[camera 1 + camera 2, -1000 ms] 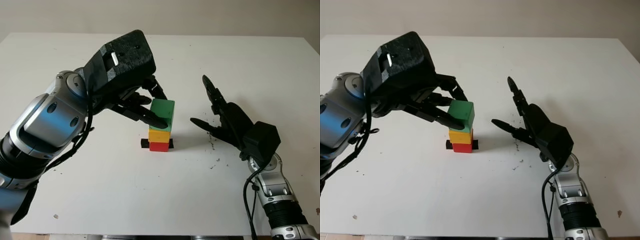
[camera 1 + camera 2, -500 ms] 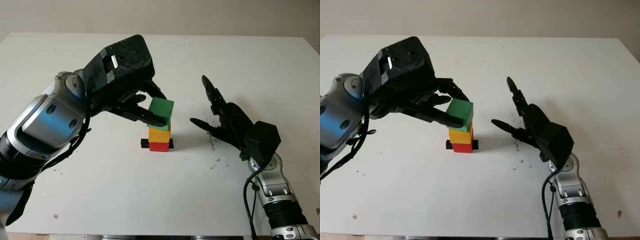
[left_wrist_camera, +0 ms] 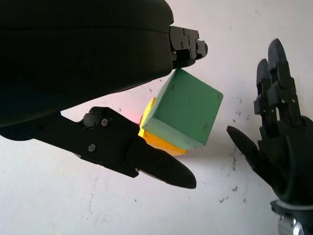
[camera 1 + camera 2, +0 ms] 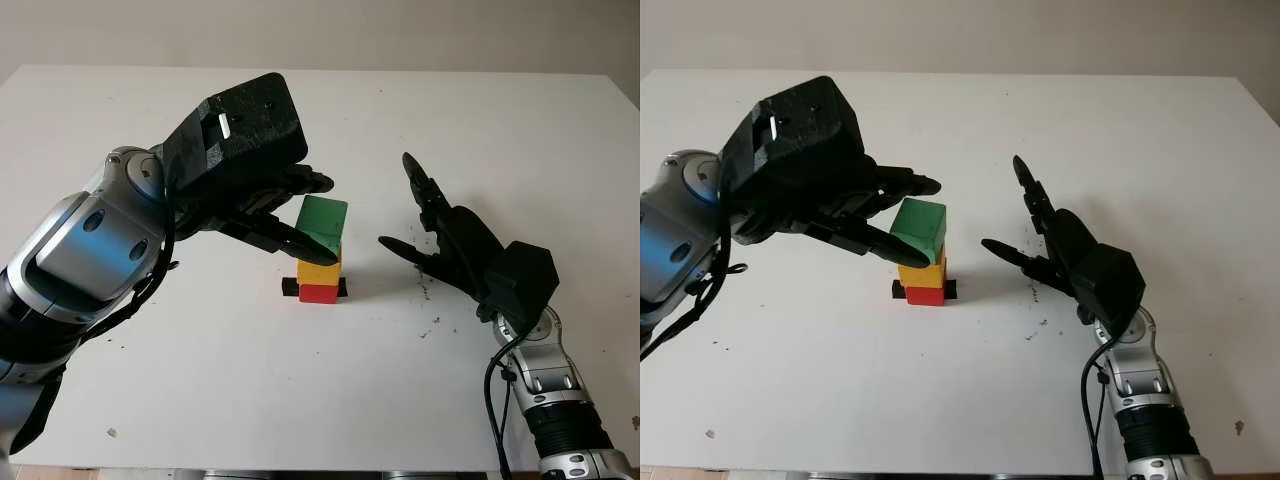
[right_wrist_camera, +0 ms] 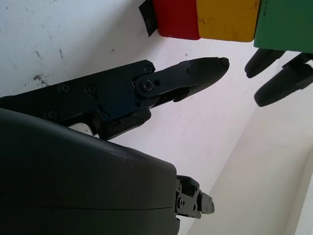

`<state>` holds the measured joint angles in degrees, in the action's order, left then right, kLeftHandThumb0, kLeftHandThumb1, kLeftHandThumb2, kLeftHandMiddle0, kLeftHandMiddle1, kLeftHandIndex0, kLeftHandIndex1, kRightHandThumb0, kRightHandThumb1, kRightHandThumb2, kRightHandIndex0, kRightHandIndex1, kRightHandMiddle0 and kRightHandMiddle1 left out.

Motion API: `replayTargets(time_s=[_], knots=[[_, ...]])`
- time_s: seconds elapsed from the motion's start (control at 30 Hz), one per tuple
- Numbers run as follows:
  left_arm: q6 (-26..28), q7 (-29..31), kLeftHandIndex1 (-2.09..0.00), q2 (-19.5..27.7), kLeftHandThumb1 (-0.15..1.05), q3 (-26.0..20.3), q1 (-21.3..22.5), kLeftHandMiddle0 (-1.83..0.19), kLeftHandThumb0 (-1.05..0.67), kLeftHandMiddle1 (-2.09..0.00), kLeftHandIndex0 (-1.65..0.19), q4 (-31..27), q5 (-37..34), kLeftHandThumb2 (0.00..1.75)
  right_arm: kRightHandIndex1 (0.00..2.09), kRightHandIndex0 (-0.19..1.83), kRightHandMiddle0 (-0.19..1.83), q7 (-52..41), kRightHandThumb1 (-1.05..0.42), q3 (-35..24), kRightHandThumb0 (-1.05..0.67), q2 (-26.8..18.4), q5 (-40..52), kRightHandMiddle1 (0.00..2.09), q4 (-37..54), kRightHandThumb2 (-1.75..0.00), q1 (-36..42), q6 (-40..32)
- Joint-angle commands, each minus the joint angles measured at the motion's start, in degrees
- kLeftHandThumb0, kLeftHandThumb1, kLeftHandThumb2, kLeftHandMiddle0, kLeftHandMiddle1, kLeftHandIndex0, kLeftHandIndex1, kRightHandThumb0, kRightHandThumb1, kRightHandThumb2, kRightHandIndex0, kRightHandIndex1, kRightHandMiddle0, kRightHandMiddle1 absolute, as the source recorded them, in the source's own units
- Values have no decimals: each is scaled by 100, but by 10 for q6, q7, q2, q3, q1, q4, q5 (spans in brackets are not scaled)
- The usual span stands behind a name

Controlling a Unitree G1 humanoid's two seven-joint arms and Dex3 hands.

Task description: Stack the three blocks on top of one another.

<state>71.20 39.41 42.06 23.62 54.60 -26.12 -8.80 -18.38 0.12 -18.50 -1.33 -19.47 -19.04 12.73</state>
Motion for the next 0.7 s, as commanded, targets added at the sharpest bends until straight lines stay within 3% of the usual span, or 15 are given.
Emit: replayTargets(time_s=[0.0,0.17,0.23,0.37,0.53,0.67], knots=[[-17,8,-5,18,85,-20,-3,14,-56,-3,12,-21,-6,4,2,-19,-10,-1,-105,-4,-71,-1,4,6,10,-8,-1,1],[-30,34,-1,60,84,-78,-14,19,-60,0,18,-47,-30,5,2,-18,-9,-2,-105,-4,-70,-3,2,6,0,-7,-5,11],[-26,25,0,73,89,-133,-24,19,-69,0,19,-63,-37,7,3,-18,-9,-1,-105,-3,-73,-4,-2,6,-7,-8,-8,18],[-50,-36,-1,48,99,-280,-88,19,-80,0,19,-73,-34,9,4,-18,-8,-1,-105,-4,-74,-4,-4,6,-12,-8,-13,17],[-41,-163,-6,-40,105,-410,-155,15,-82,-4,11,-107,-14,38,4,-19,-9,-7,-105,-9,-75,-6,3,6,-22,-9,-22,12],[-179,-252,-7,-138,105,-454,-248,14,-75,-5,5,-69,9,52,5,-18,-8,-2,-105,-10,-76,-6,1,6,-32,-11,-31,18]])
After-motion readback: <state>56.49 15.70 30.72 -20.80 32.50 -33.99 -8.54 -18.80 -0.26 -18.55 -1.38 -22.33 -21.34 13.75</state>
